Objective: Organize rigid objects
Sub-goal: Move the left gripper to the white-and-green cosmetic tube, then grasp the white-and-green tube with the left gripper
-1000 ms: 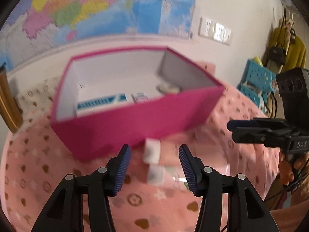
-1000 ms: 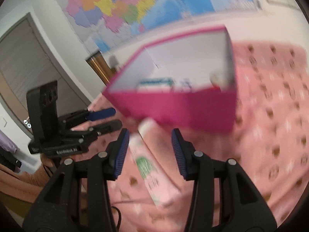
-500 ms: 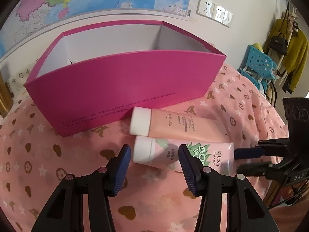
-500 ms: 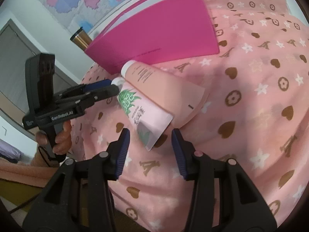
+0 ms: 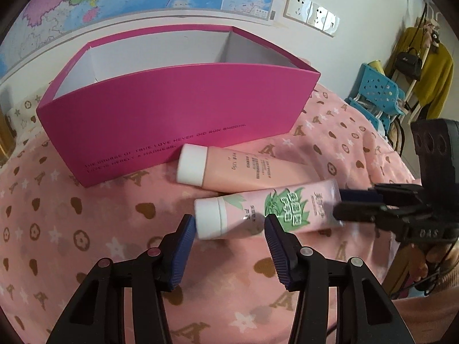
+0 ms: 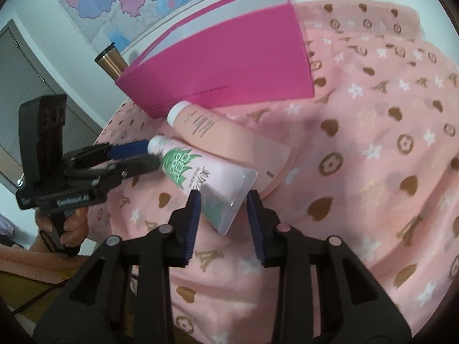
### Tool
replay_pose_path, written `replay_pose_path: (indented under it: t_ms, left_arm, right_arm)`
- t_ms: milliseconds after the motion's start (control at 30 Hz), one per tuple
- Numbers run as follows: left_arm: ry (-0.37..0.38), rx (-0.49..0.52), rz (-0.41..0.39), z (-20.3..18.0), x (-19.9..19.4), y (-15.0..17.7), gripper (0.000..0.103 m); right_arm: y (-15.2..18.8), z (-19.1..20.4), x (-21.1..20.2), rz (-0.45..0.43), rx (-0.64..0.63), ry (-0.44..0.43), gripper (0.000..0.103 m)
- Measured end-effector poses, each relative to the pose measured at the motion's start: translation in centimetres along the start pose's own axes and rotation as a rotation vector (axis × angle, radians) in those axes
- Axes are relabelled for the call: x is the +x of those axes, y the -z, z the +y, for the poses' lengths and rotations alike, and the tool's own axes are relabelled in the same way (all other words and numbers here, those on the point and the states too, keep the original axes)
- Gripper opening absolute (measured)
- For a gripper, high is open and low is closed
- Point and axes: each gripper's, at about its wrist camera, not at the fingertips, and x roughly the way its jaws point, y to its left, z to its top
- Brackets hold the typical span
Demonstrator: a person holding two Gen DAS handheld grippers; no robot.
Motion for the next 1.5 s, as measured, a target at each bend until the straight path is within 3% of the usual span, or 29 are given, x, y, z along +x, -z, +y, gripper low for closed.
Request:
replay_pose_path:
  t_ms: [300, 800, 967, 1500]
  left_arm:
    - [0.018, -0.014, -0.001, -0.5, 0.1, 0.3, 0.05]
    - [0.019, -0.024, -0.018, -0.4, -0.4, 0.5, 0.049]
    - [0.021, -0.011, -0.018, -0.5, -0.5, 0.5, 0.043]
    - [0.021, -0.004, -0.009, -1.0, -0.5, 0.7, 0.042]
  right_arm:
    - [-1.5, -1.0, 0.2, -0.039, 0.024, -0.002, 0.035]
    - [-0.2, -1.9, -0.1, -0.059, 0.066, 0.004, 0.038]
    - [0.3, -1.6, 0.2, -0.05, 0.055, 0.006, 0.038]
    - [0.9, -1.0, 0.2, -0.05, 0.037, 0.038, 0.036]
